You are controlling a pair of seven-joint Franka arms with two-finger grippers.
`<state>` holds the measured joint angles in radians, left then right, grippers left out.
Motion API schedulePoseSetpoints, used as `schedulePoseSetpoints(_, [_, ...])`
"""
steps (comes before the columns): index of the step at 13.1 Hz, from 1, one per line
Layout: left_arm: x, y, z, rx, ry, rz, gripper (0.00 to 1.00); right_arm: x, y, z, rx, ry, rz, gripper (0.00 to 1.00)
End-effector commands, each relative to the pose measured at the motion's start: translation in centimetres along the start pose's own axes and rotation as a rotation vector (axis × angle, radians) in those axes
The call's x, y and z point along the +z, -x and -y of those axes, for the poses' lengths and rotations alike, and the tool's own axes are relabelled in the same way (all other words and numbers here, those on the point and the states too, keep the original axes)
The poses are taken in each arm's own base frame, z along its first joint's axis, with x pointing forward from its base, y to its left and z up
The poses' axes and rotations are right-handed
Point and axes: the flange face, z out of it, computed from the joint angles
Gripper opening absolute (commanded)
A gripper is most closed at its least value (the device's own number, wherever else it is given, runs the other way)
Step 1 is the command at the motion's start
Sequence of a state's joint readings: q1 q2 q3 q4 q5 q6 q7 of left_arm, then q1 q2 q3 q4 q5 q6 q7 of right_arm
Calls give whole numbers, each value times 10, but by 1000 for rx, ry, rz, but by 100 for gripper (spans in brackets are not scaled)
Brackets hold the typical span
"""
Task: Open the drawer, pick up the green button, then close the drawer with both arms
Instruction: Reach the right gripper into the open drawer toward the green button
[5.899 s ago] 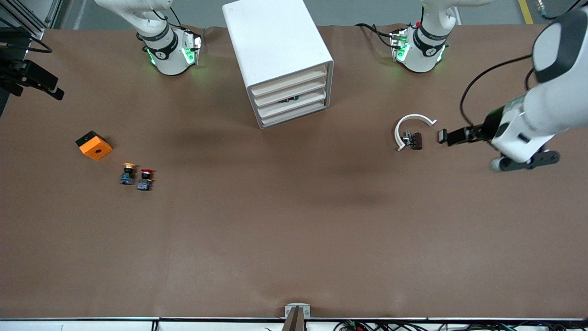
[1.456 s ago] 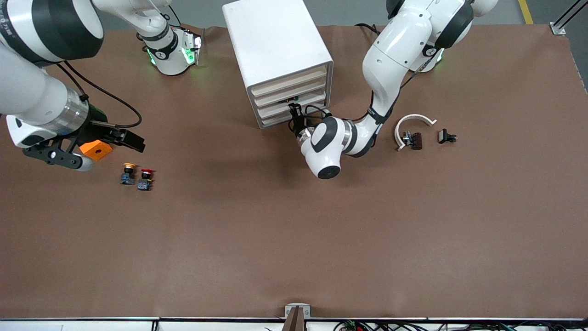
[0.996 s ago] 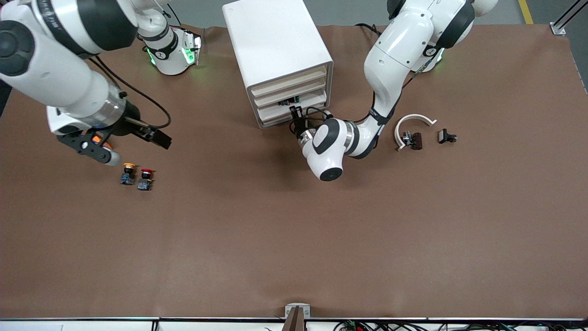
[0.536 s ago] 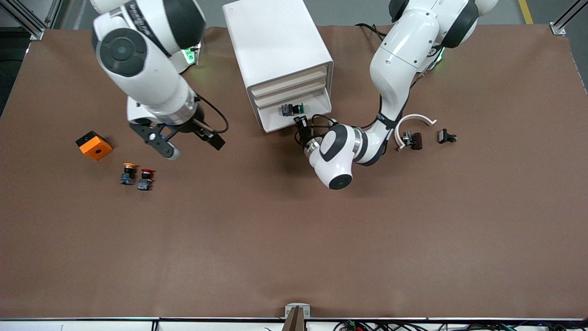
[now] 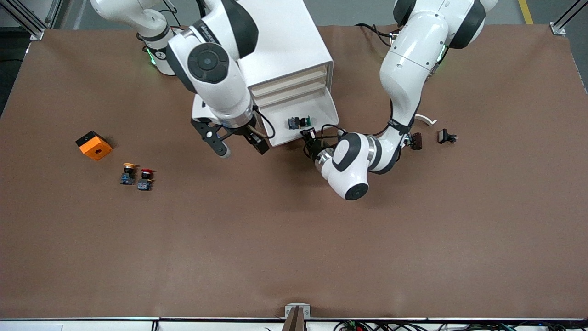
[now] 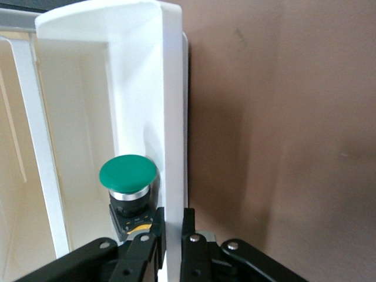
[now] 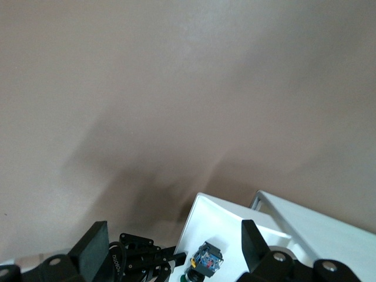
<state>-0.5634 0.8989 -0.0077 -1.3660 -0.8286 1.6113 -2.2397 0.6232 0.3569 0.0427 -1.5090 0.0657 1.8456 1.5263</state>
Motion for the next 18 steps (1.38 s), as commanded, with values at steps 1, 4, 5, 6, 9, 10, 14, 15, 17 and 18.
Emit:
schedulePoseSetpoints(1, [-14,9,-6,22,72,39,10,11,10,8,46,-8,34,100])
schedulePoseSetpoints(4, [-24,10,-8,48,93,65,39,37,39,12,110,-18,42,100])
schedulePoseSetpoints(5, [-26,11,-6,54,98,67,50,50,51,9,103,-12,40,100])
schedulePoseSetpoints(6, [-28,11,-6,55,98,70,93,59,58,7,105,-8,39,100])
schedulePoseSetpoints(9, [-42,14,10,71,115,76,100,83,82,-1,156,2,33,100])
schedulePoseSetpoints(10, [-50,15,18,81,125,82,100,93,90,-6,163,15,30,100])
schedulePoseSetpoints(14, [-96,18,56,125,184,128,100,120,106,-19,210,47,20,100])
schedulePoseSetpoints(15, [-107,14,57,120,202,134,100,123,110,-20,217,36,21,100])
schedulePoseSetpoints(17, [-158,4,84,137,282,181,100,126,113,-17,232,15,26,100])
schedulePoseSetpoints(18, [-185,-4,99,166,339,186,100,134,113,-15,233,17,25,100])
